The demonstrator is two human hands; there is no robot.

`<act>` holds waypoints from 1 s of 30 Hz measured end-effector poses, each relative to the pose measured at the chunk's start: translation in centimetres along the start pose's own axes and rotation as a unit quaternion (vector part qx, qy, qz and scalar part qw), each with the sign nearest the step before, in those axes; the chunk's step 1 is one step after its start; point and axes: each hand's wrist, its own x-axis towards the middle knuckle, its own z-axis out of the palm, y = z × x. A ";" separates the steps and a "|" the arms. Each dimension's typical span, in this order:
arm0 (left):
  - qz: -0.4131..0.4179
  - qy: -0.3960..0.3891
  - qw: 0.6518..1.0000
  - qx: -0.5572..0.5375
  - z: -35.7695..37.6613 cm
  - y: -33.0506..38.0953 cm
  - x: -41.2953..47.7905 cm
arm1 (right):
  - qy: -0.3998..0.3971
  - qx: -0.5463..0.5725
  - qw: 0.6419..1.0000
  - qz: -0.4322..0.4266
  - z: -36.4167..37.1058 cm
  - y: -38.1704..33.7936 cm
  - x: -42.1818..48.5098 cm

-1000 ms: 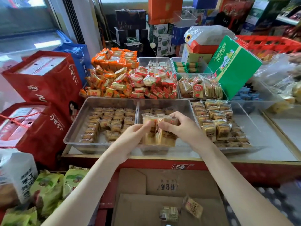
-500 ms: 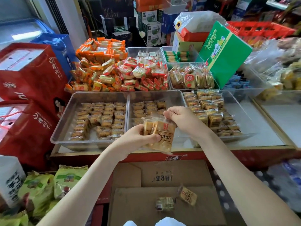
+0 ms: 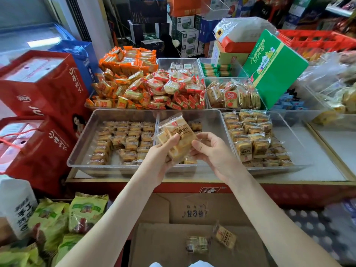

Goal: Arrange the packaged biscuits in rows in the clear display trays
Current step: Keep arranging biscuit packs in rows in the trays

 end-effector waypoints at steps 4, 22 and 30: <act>0.032 -0.006 0.999 -0.022 0.4 -0.1 -0.2 | 0.000 0.050 0.998 -0.038 0.0 0.2 0.1; 0.190 0.077 0.906 0.370 0.0 -0.1 1.6 | -0.007 -0.252 0.967 -0.043 -1.2 0.3 4.4; 0.016 0.079 0.996 0.031 -4.0 -0.7 5.6 | 0.015 0.401 0.910 0.103 -8.4 4.8 12.1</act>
